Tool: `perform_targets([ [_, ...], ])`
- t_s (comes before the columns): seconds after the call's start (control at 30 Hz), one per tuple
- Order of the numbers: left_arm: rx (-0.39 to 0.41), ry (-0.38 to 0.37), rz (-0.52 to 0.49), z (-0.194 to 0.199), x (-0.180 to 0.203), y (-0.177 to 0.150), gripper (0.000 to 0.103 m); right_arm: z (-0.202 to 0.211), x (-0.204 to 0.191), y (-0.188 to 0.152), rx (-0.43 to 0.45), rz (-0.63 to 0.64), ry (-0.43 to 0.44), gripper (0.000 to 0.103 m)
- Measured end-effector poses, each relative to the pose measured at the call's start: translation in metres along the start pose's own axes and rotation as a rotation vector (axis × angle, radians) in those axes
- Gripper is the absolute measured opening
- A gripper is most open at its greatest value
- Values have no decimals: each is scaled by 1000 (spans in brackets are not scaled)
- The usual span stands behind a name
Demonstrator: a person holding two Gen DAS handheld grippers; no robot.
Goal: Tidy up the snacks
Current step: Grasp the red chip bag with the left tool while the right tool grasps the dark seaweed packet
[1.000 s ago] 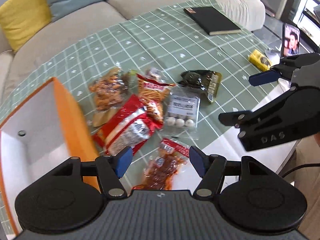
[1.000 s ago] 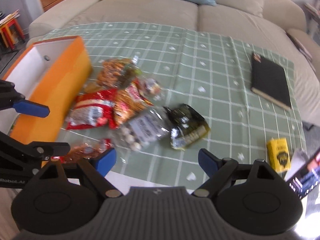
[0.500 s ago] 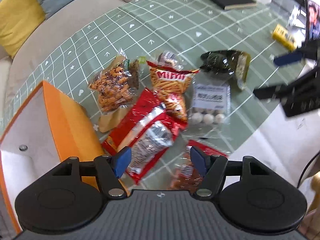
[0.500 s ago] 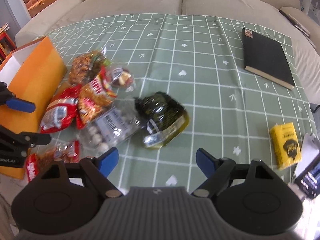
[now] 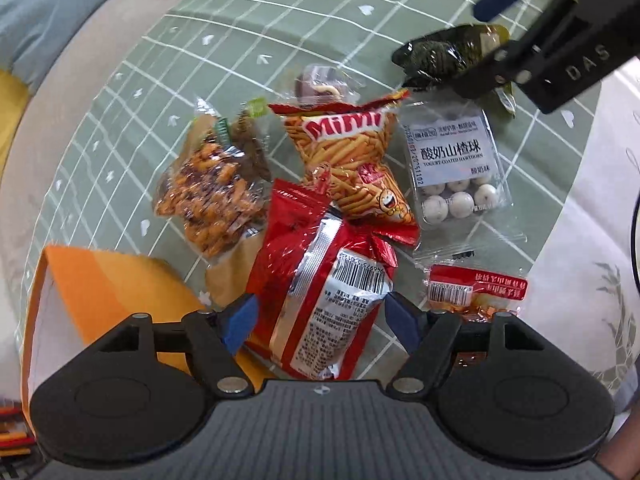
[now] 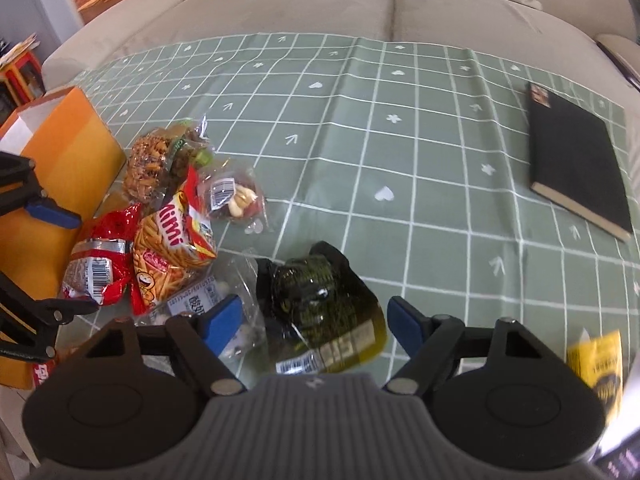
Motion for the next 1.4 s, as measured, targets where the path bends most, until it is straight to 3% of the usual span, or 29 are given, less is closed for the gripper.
perform_targets([
  [0.27,-29,-18,-57,-17,-1,3,90,-19,3,-1,-62,23,-5,76],
  [0.5,-26,-23,-18,-27,-4,5,90,-24,4,-2,-68,-33,15,71],
  [0.63,-24,-25,6,-28,-6,6,84,-24,3,-3,-63,-67,23,68],
  [0.9,-35,24,19,-25,-1,9,70,-13,-6,1,-46,-21,0,43],
  [1.07,-14,43,75,-14,2,9,70,-12,-9,0,-62,-14,-1,44],
  [1.17,9,45,118,-6,-3,12,70,-13,-9,-4,-84,8,-10,59],
  [1.4,34,24,180,10,-6,17,70,-22,-1,-6,-112,-78,-11,69],
])
Point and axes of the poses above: each gripper's, at about its wrist camera, not at the fingertips, and z roughly against the way its jaws point, x to its right, y to its top, the point moved 6 cm from there along -z, roughly the way its jaws point, and after that the axes turned 10 degrees about x, right-handed, at the moved point
